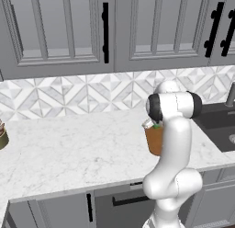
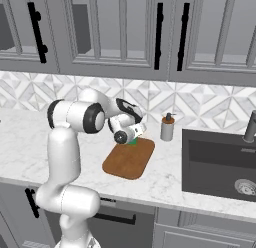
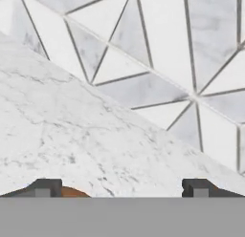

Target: Pick up the sponge from the counter and clean the cutting board by briefly scrubbing or pressing down on the cutting board. Once finished, release the sponge.

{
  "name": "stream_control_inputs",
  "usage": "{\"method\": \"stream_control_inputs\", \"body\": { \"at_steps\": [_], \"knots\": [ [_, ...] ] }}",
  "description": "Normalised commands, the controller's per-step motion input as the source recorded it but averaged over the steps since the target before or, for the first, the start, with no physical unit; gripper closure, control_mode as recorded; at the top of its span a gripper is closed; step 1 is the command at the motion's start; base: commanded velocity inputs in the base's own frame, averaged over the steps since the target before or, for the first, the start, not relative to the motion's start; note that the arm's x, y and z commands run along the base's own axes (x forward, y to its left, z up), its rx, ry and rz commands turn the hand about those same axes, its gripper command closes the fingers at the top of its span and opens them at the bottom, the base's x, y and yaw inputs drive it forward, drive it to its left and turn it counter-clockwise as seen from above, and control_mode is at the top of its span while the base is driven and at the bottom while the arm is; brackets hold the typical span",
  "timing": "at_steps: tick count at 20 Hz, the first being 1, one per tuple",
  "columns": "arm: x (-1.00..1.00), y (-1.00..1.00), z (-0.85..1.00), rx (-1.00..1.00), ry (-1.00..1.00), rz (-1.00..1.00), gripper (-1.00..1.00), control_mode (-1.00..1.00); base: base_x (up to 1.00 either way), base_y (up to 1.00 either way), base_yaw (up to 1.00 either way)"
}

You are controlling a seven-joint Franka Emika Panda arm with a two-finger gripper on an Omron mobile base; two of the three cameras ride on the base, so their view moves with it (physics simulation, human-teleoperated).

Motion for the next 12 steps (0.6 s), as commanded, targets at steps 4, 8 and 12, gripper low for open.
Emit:
{"method": "stream_control_inputs", "body": {
  "at_steps": [4, 8, 12],
  "knots": [
    [0.3, 0.23, -0.82, 0.02, -0.29, 0.0, -1.0, -1.0, 0.0, 0.0, 0.0],
    [-0.63, 0.13, 0.39, 0.13, -0.09, 0.0, -1.0, -1.0, 0.0, 0.0, 0.0],
    [-1.0, 0.0, 1.0, 0.19, -0.13, 0.0, -1.0, -1.0, 0.0, 0.0, 0.0]
  ]
}}
